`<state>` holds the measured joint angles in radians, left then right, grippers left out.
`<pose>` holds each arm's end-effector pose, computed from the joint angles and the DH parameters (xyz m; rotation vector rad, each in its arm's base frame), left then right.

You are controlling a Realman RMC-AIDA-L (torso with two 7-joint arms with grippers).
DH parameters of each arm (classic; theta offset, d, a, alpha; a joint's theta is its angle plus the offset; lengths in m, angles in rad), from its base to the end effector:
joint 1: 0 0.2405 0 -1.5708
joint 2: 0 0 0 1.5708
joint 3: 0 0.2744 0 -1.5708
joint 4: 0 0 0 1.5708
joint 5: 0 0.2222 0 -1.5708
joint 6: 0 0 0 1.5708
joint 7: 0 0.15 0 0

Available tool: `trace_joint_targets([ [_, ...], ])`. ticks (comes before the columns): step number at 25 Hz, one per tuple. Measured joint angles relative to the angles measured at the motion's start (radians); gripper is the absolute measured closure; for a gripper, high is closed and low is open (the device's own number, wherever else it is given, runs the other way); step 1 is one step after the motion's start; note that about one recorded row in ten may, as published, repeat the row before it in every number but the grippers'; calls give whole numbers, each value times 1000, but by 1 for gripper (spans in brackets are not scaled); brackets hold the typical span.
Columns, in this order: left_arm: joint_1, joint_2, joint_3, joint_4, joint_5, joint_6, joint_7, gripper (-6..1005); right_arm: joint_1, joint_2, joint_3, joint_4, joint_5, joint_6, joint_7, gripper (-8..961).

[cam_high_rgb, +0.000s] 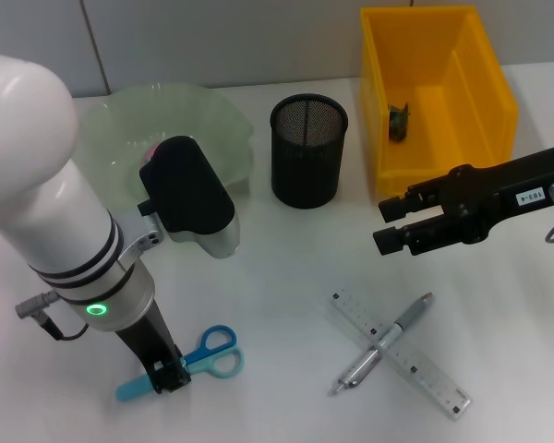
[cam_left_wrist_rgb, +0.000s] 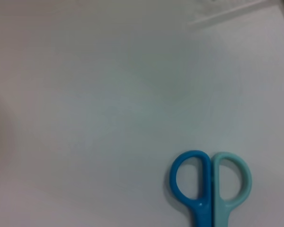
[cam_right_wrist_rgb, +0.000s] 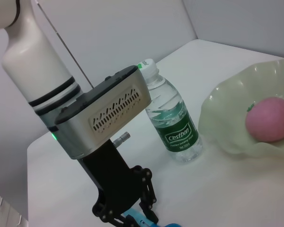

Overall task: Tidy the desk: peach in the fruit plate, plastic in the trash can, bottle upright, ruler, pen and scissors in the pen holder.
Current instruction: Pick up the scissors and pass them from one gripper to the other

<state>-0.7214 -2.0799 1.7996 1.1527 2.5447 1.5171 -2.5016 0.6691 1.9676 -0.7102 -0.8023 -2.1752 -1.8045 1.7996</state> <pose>-0.1818 0.3421 -0.0973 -2.8425 -0.5130 0.9532 0.2422 0.3717 0.0428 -2.9629 0.8474 0.4500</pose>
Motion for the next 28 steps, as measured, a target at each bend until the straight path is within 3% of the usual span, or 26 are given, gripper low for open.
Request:
trace_joint_targets([
  [5,3,0,-3,6,2,0,0,729,0,0,0,0,0,-2,0,298],
  [9,11,4,-64,34,-1,22,2,754,0,1,1,0,0,-5,1,298],
  [13,34,8,-220,88,-33,89,47,767,-4,0,4,0,0,-8,2,298],
  [15,37,8,-245,92,-47,99,58,767,-6,0,4,0,1,-9,2,298],
  [16,45,10,-319,95,-94,125,88,767,-9,0,6,0,2,-11,5,298],
  [18,45,10,-319,95,-94,125,88,767,-11,0,7,0,3,-12,6,298],
  [21,62,12,-469,75,-182,162,147,766,-21,0,16,0,11,-13,7,298],
  [24,62,12,-469,75,-182,162,147,766,-34,2,21,0,32,-13,3,298],
  [25,80,14,-577,33,-246,193,186,766,-39,3,21,0,41,-13,1,298],
  [28,95,15,-695,-59,-347,233,257,766,-53,9,22,-1,70,-12,-10,298],
])
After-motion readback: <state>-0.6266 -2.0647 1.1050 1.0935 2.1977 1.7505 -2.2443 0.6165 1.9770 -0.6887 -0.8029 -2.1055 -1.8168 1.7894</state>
